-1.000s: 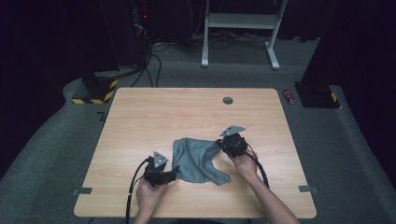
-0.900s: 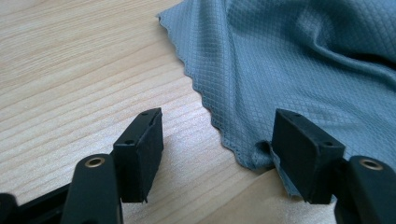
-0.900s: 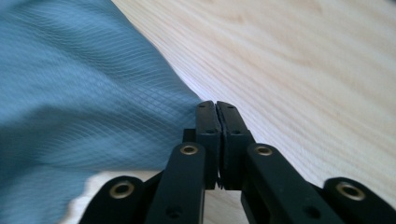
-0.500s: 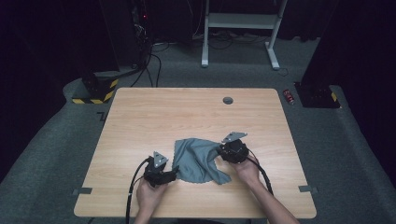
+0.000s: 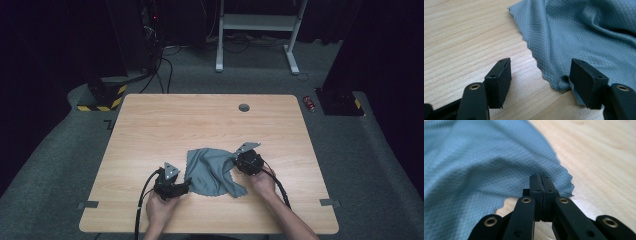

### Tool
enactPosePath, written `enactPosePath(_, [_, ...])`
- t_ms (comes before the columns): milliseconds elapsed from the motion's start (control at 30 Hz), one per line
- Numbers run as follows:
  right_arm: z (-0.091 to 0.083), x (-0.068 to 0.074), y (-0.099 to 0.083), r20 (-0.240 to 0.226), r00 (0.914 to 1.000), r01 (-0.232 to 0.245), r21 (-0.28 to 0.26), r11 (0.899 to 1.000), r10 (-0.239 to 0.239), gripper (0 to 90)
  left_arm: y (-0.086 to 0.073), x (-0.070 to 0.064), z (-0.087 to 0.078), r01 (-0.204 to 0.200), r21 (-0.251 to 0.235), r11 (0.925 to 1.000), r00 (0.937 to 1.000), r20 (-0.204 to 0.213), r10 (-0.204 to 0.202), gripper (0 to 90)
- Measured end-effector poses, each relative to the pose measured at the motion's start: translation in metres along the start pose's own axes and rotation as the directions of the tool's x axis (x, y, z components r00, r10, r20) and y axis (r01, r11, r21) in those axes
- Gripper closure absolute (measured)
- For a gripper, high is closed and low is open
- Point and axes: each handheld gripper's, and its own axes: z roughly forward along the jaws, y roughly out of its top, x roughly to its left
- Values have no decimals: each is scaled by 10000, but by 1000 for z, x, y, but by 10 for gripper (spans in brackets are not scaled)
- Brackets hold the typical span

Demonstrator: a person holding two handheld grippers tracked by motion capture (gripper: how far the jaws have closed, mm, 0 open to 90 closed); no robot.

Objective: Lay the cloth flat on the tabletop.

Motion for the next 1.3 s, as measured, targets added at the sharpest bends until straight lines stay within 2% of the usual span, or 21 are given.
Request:
enactPosePath(267, [-23,-12,16,467,9988,-98,-896,9959,141,896,0,0,0,-2,18,10000,10000,-8,2,342])
enactPosePath(433, [-27,-18,21,627,9974,-297,-1095,9935,367,895,0,0,0,1,25,10000,10000,-8,-1,342])
enactPosePath(500, [-22,-18,23,688,9971,-262,-887,9957,324,894,0,0,0,2,14,10000,10000,-14,-2,342])
enactPosePath(533, [-11,-18,23,649,9974,-275,-386,9989,300,889,0,0,0,0,14,10000,10000,-14,0,342])
enactPosePath(600, [-6,-18,22,661,9975,-258,-176,9995,269,881,0,0,0,1,14,10000,10000,-14,-1,342])
enactPosePath(700, [11,-19,18,831,9960,-391,664,9970,335,848,0,0,0,10,16,10000,10000,-13,-10,342])
enactPosePath(733, [12,-19,18,848,9959,-364,704,9969,304,840,0,0,0,24,13,10000,10000,-11,-24,342])
enactPosePath(867, [3,-15,18,777,9967,-242,279,9993,220,814,0,0,0,32,25,10000,10000,-7,-32,341])
enactPosePath(967, [-6,-9,15,499,9987,-59,18,10000,58,792,0,0,0,26,8,10000,10000,-3,-26,342])
enactPosePath(1100, [-1,2,6,314,9988,366,423,9984,-379,765,0,0,0,17,10,10000,10000,-3,-17,342])
enactPosePath(1200, [6,2,0,217,9994,269,655,9975,-284,769,0,0,0,31,9,10000,10000,-3,-31,342])
enactPosePath(1267, [6,-1,-1,74,9999,143,550,9984,-147,790,0,0,0,19,0,10000,10000,-12,-19,341])
enactPosePath(1300, [6,-1,-1,178,9995,241,583,9980,-252,807,0,0,0,34,8,10000,10000,-5,-34,341])
